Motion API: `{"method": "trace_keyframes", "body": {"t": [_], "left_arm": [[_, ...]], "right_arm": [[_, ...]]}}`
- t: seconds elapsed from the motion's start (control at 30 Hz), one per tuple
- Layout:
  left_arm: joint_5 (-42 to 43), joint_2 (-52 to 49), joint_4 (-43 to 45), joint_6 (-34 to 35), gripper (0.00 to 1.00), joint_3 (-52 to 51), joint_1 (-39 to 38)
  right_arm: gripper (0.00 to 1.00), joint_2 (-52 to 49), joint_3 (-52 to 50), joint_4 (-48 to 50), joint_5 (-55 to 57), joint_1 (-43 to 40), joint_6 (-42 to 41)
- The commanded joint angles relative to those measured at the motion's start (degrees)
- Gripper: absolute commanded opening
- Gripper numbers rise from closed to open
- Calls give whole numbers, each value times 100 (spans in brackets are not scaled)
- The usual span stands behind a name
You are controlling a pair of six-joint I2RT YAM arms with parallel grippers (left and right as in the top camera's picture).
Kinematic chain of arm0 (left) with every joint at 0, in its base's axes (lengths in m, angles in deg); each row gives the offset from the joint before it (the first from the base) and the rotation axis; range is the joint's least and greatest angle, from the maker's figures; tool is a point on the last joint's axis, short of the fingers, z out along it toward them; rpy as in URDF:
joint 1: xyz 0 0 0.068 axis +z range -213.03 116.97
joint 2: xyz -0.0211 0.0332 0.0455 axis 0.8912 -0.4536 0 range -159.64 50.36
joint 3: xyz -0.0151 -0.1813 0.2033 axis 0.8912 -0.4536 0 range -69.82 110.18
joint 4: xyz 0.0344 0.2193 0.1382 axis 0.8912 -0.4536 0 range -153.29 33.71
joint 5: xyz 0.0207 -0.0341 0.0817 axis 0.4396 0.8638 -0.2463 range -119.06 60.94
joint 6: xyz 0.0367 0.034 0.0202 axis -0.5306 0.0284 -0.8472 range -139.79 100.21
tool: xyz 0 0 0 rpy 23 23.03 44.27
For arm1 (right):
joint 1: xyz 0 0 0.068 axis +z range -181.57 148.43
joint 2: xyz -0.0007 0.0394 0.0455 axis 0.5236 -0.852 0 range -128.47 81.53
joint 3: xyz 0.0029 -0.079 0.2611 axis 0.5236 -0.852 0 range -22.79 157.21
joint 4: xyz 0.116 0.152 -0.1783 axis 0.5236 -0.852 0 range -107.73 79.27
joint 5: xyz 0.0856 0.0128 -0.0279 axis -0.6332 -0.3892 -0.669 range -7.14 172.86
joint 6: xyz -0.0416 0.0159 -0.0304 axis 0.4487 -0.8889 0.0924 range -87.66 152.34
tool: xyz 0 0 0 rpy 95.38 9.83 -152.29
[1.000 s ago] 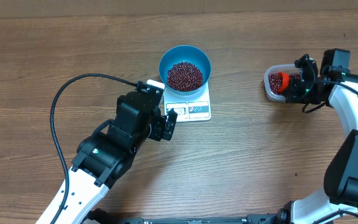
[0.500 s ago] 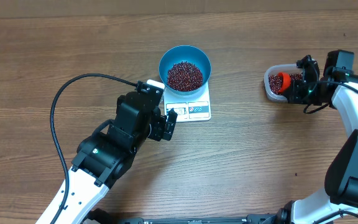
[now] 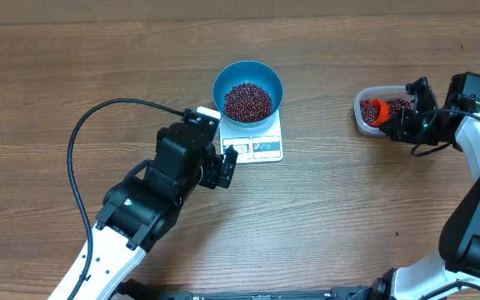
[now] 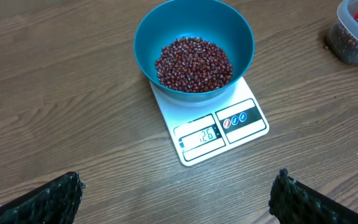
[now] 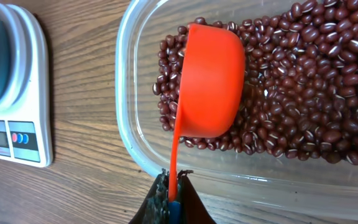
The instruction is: Scoop item into bowl and weigh 150g on scale
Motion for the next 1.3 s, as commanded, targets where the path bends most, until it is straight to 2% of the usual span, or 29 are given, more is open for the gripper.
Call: {"method": "trace_keyframes", "body": {"t": [0.0,0.93,1.1,1.27], "left_arm": [[-76,-31,15,15,100,-9,-33],[-76,-31,15,15,100,-9,-33],[-76,-31,15,15,100,-9,-33],[-76,-31,15,15,100,-9,-33]], "right_arm": [[4,-17,-31,22,-315,-46,4],[4,-17,-31,-57,-555,-59,0],[4,-17,-31,-59,-623,-236,-85],[4,-17,-31,-31,-1259,-621,-79]]}}
